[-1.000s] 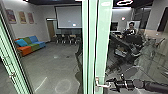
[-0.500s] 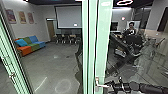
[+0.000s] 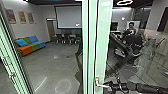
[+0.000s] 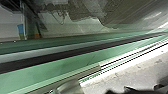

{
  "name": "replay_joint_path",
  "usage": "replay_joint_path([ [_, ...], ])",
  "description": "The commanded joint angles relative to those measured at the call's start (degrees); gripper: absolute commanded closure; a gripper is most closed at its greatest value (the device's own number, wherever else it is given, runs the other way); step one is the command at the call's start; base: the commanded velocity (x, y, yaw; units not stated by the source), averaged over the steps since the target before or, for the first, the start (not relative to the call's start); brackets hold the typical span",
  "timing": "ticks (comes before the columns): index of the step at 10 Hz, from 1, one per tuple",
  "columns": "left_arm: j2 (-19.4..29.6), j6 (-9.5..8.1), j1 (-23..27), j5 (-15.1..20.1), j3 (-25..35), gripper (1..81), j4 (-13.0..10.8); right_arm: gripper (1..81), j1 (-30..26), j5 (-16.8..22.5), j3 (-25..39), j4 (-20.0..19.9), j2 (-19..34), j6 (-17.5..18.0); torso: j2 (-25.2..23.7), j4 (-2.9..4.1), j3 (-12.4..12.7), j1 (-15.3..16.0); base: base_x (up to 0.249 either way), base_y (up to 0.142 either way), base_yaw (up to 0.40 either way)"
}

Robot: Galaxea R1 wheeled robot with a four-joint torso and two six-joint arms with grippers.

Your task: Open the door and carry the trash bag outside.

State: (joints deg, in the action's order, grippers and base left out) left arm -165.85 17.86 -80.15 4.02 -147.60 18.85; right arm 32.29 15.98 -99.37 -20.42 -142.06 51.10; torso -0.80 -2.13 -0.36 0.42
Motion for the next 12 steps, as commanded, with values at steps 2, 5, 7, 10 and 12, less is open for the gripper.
replay_joint_path([
  [2, 0.3, -0.11, 3.8, 3.4, -0.8, 81.1, 0.6, 1.0, -8.5, 5.6, -4.2, -0.8, -2.7, 3.6, 0.0, 0.00, 0.0, 0.0, 0.000, 0.000, 0.000],
  [5, 0.2, -0.11, 3.8, 3.4, -0.8, 81.1, 0.5, 1.0, -9.0, 9.7, -4.4, 5.1, -2.8, 12.1, 0.0, 0.00, 0.0, 0.0, 0.000, 0.000, 0.000],
  [7, 0.1, -0.11, 3.8, 3.4, -0.8, 81.1, 0.5, 1.0, -10.5, 10.6, -1.0, 12.1, -2.7, 19.5, 0.0, 0.00, 0.0, 0.0, 0.000, 0.000, 0.000],
  [10, -0.1, -0.11, 3.8, 3.3, -1.1, 81.1, 0.5, 1.0, -11.8, 12.1, 1.9, 15.2, -3.2, 23.1, 0.0, 0.00, 0.0, 0.0, 0.000, 0.000, 0.000],
  [12, -0.2, -0.11, 3.8, 3.3, -1.1, 81.1, 0.5, 1.0, -11.5, 11.7, 6.7, 17.4, -1.2, 23.1, 0.0, 0.00, 0.0, 0.0, 0.000, 0.000, 0.000],
])
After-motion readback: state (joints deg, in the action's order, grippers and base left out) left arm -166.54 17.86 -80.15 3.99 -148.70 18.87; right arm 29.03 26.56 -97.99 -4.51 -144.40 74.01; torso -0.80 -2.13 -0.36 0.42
